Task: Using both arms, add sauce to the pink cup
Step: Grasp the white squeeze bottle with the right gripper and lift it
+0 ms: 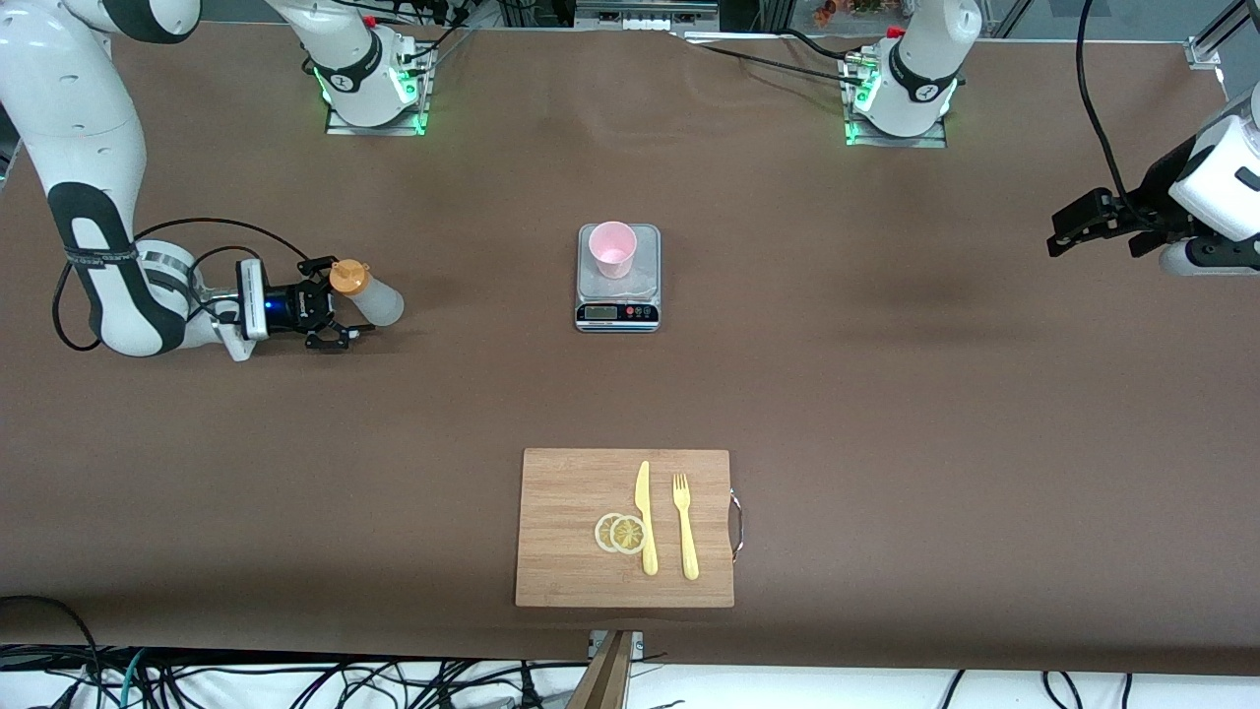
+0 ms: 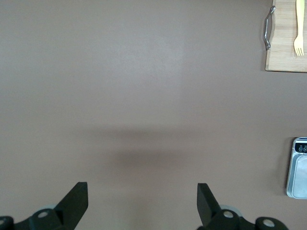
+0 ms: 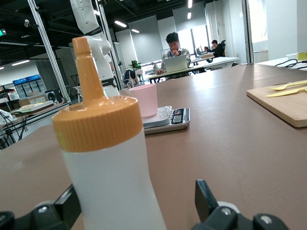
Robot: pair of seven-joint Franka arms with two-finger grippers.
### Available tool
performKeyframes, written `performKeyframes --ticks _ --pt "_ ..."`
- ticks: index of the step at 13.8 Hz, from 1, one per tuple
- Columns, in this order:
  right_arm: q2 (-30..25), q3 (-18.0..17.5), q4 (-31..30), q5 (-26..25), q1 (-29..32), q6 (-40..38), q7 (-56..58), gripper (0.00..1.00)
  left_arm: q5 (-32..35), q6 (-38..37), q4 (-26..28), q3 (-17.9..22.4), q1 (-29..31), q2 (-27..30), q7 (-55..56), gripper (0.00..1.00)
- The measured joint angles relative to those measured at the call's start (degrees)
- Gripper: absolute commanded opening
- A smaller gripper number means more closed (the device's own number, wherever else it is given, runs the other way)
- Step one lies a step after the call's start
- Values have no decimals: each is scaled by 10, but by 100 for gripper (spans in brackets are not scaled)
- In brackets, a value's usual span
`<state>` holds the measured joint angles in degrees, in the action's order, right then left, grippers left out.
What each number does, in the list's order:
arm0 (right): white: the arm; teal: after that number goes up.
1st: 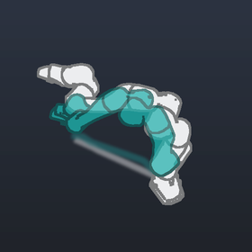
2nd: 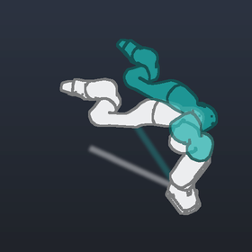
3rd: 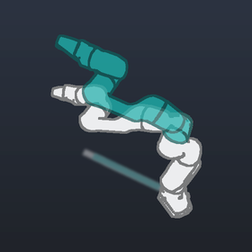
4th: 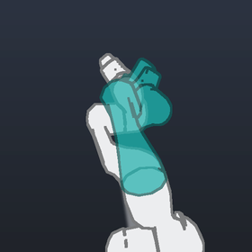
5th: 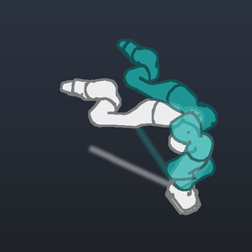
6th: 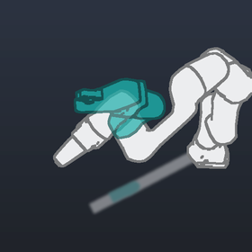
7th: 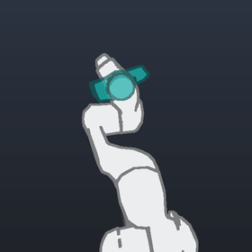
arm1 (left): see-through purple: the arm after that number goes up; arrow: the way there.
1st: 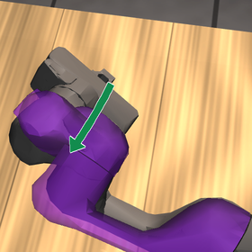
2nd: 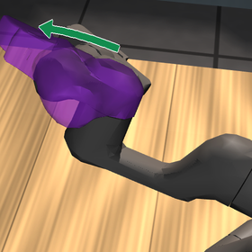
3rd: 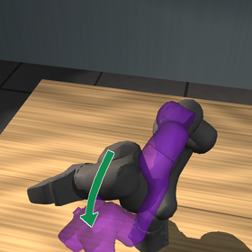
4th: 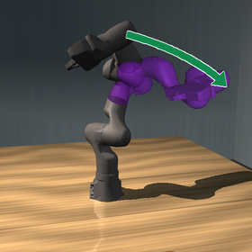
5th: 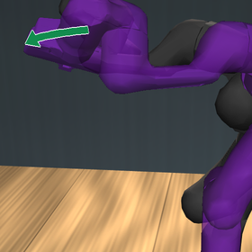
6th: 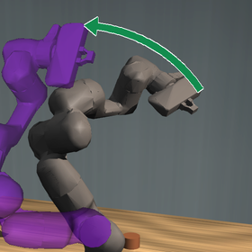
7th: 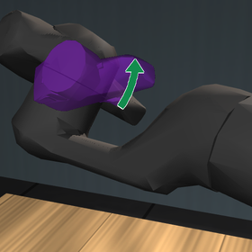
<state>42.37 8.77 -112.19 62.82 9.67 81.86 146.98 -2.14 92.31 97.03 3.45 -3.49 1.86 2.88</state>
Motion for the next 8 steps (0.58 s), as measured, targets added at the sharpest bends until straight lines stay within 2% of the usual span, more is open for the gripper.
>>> performKeyframes --ticks 7,8 --pt "3 0 -53 1 -15 0 30 99 0 0 -1 0 0 0 0 100" --pt "3 0 -58 1 -15 0 36 89 0 0 -1 0 0 0 0 100"
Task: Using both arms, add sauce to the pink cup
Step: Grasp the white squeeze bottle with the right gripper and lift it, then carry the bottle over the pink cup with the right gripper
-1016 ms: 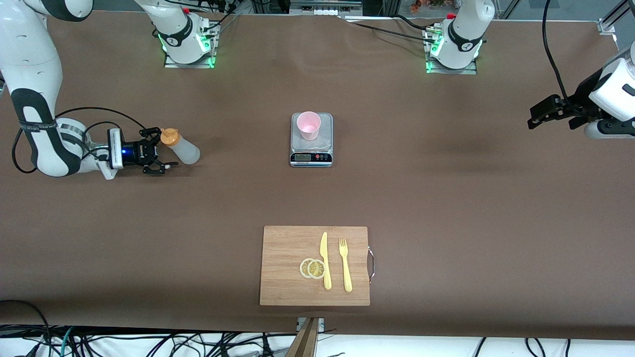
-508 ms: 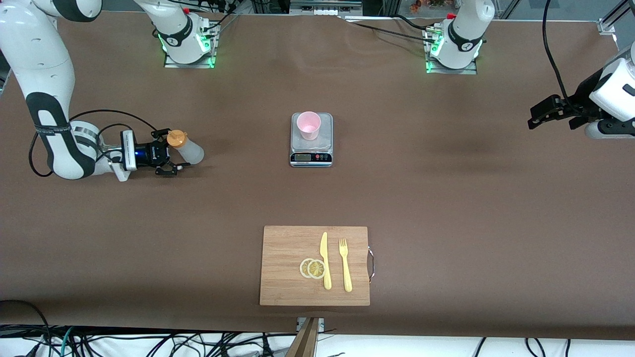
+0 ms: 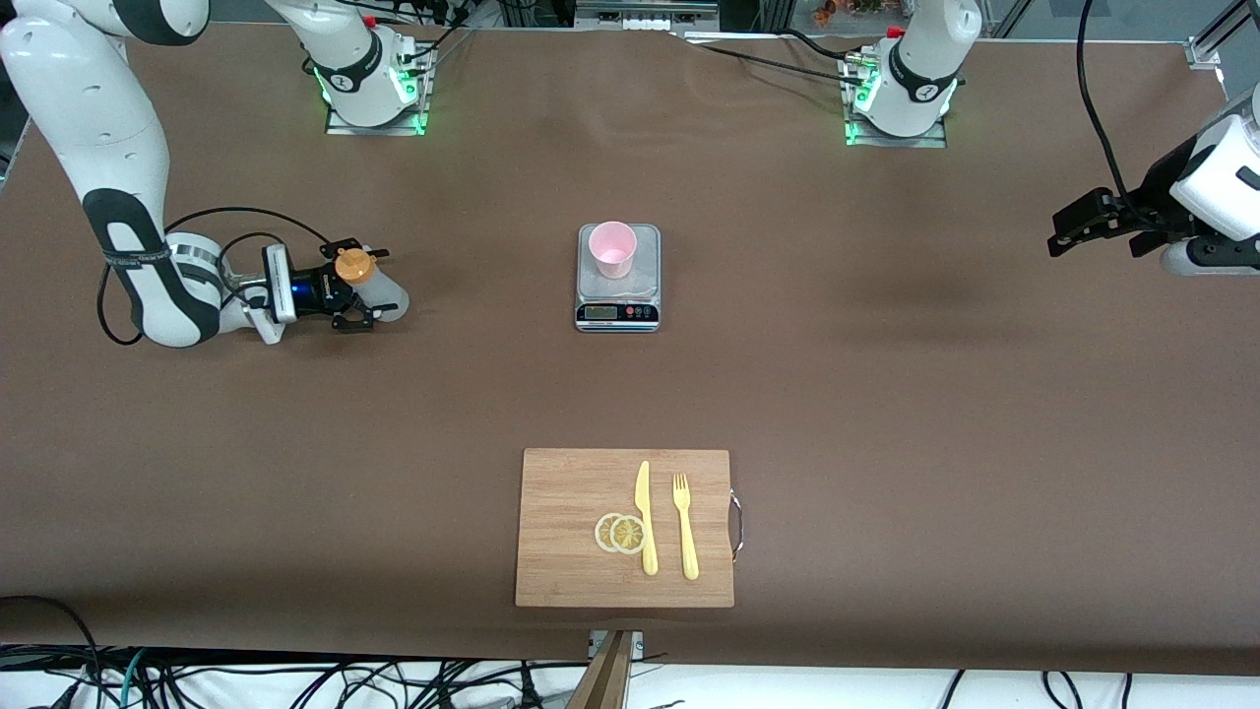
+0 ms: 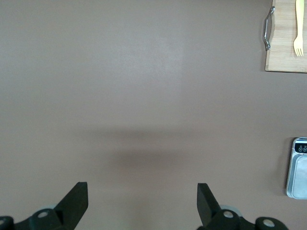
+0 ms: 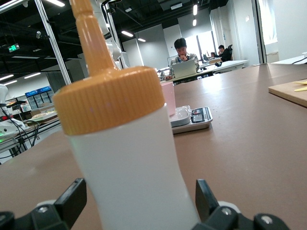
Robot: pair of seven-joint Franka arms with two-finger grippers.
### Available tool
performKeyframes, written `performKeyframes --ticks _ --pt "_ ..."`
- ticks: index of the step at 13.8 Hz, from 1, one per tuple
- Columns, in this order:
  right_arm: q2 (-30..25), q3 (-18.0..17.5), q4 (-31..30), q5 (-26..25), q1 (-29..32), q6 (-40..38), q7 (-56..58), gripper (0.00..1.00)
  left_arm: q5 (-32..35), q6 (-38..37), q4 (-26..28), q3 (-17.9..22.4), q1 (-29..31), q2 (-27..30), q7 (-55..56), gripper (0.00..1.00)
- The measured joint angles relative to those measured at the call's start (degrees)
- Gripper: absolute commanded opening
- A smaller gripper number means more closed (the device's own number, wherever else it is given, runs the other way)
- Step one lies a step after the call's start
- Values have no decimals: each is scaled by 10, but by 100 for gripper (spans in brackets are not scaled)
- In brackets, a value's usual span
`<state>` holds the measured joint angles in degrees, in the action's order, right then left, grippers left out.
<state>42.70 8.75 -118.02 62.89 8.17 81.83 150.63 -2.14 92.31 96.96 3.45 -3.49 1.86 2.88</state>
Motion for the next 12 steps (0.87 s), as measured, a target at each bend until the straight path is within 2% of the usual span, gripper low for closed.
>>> performKeyframes --ticks 1,2,3,5,6,12 --pt "0 0 -3 0 0 0 5 52 0 0 0 0 0 0 0 100" --pt "0 0 -4 1 0 0 8 30 0 0 0 0 0 0 0 100" --pt "0 0 -4 2 0 0 9 16 0 0 0 0 0 0 0 100" --pt "0 0 -2 4 0 -1 11 3 0 0 0 0 0 0 0 100" --pt "-1 0 0 5 0 -1 11 0 0 0 0 0 0 0 0 100" --pt "-5 1 50 13 1 -12 6 0 0 0 -1 0 0 0 0 100"
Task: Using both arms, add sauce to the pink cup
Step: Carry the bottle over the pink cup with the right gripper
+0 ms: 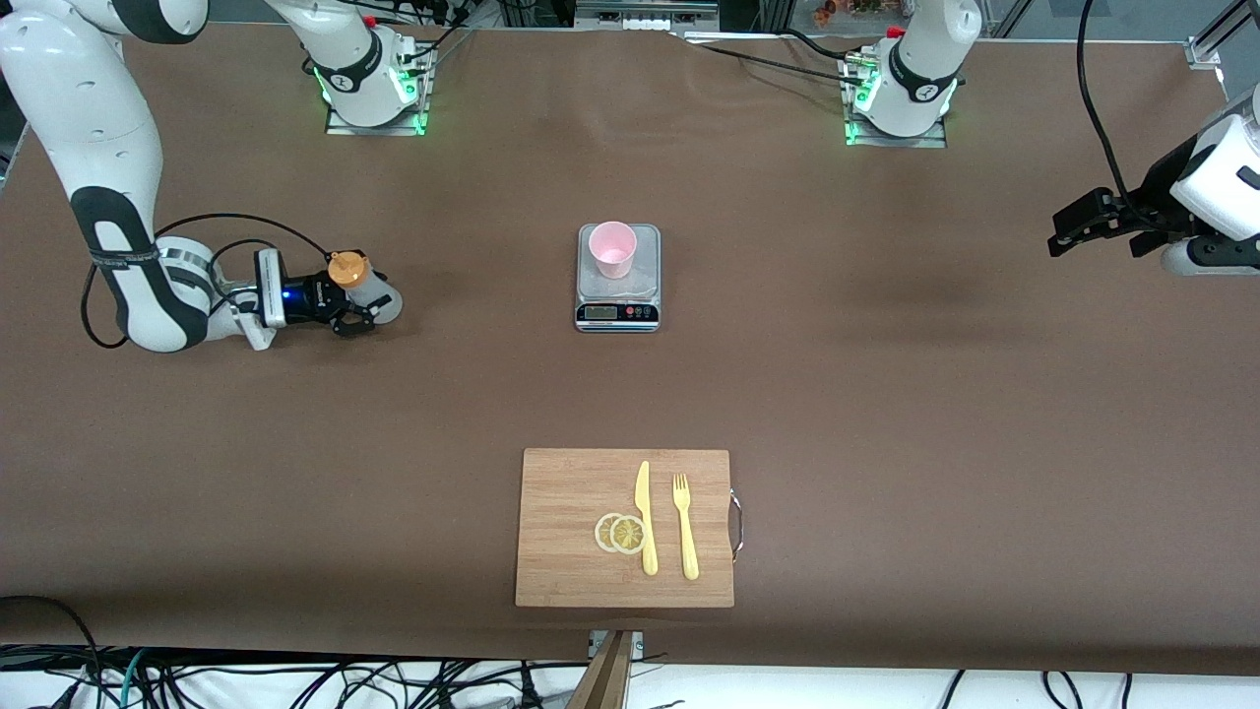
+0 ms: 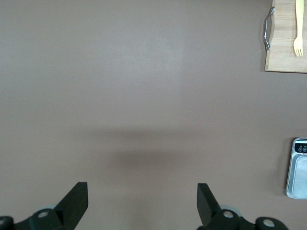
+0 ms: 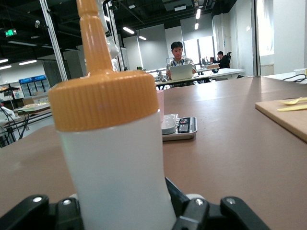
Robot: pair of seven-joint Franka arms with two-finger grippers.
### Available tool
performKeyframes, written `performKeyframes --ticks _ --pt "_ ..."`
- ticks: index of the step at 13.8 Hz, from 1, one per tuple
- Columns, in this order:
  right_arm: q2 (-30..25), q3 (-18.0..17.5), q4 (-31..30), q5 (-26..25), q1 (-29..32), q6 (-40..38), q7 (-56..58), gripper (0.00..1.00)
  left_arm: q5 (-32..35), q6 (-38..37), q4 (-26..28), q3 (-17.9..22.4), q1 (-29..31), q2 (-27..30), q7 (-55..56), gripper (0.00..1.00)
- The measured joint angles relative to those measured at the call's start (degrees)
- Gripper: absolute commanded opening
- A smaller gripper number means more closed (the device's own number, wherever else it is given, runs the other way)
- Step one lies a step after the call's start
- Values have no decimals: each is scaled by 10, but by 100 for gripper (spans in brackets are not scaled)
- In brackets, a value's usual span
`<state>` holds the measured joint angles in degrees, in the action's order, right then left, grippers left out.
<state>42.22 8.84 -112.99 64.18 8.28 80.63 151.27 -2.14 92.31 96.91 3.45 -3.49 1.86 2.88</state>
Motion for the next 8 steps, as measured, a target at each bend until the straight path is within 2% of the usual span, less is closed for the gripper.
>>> performKeyframes --ticks 4,8 --pt "-19 -1 35 2 -4 1 -101 0 0 -3 0 0 0 0 0 100" --pt "-74 -1 45 2 -46 52 -231 0 0 -6 0 1 1 0 0 100"
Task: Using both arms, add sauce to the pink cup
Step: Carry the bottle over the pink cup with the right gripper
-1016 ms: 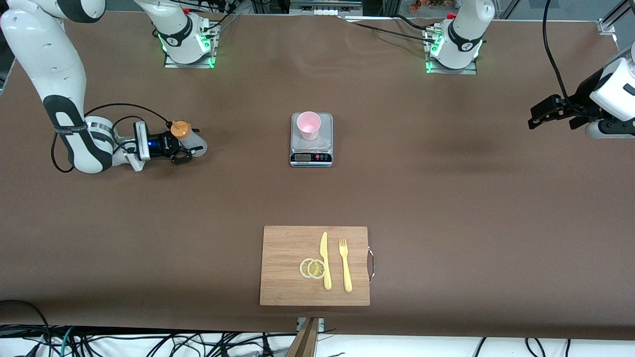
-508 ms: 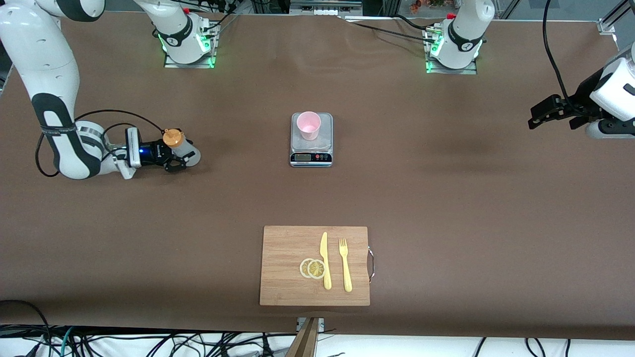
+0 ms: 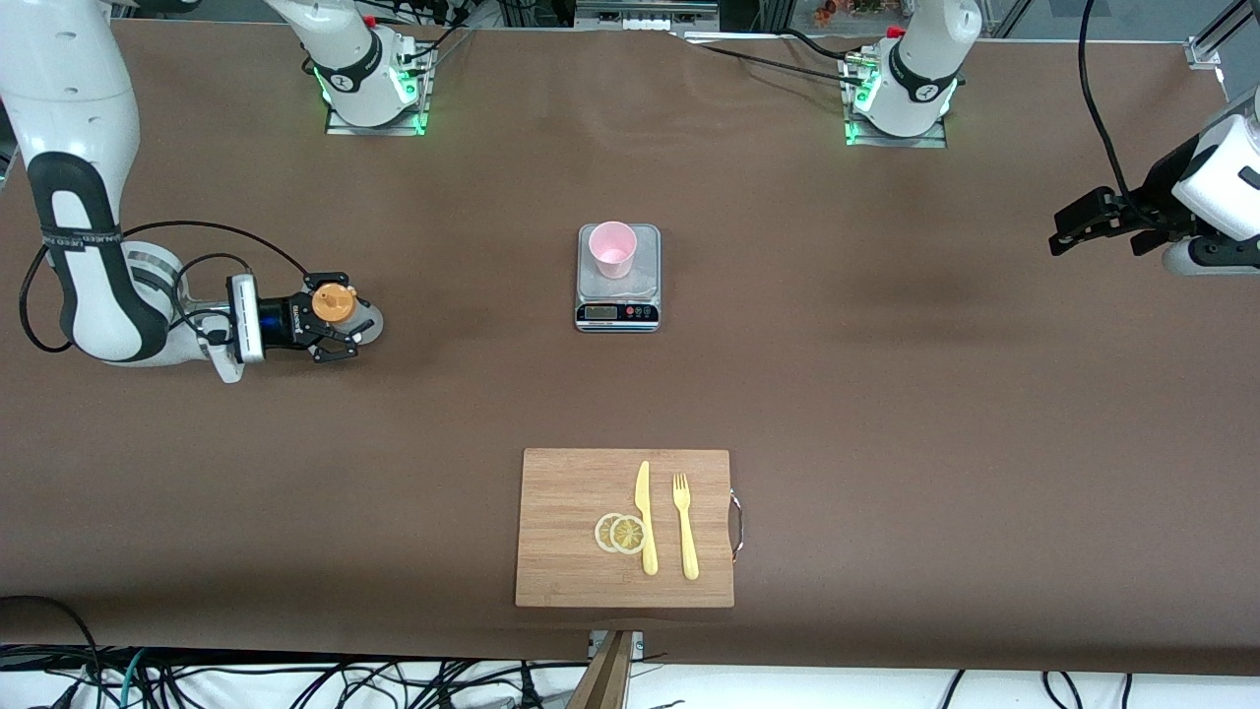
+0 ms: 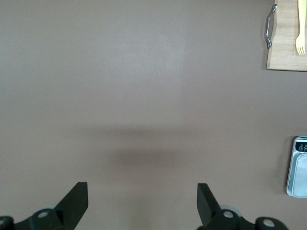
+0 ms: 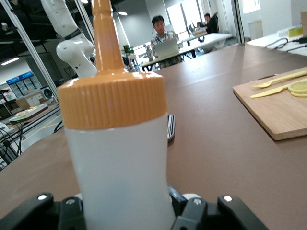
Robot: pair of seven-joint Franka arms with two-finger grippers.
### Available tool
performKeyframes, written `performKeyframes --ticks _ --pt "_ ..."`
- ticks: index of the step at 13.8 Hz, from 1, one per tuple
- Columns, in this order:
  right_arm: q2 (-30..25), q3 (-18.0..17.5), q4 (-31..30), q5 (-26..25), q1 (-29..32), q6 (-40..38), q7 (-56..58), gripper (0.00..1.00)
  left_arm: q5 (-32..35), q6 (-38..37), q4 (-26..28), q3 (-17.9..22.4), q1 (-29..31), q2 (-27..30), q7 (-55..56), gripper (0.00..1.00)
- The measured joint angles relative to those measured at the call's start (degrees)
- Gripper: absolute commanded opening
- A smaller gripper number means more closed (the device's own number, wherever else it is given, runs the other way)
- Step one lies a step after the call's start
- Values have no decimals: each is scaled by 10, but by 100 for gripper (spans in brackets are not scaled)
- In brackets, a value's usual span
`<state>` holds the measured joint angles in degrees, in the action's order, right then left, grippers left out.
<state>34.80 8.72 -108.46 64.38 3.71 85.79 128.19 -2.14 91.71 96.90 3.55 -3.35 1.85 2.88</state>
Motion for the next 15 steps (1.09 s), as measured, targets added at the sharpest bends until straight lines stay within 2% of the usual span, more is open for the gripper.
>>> performKeyframes --ticks 6,9,15 --pt "-54 -2 0 -8 -112 103 -129 0 0 -2 -4 0 0 0 0 100" --pt "-58 -2 -2 -31 -171 164 -150 0 0 -2 -6 1 2 0 0 100" --pt "-62 -2 -7 -79 -264 223 -236 0 0 -8 -7 1 2 0 -4 100"
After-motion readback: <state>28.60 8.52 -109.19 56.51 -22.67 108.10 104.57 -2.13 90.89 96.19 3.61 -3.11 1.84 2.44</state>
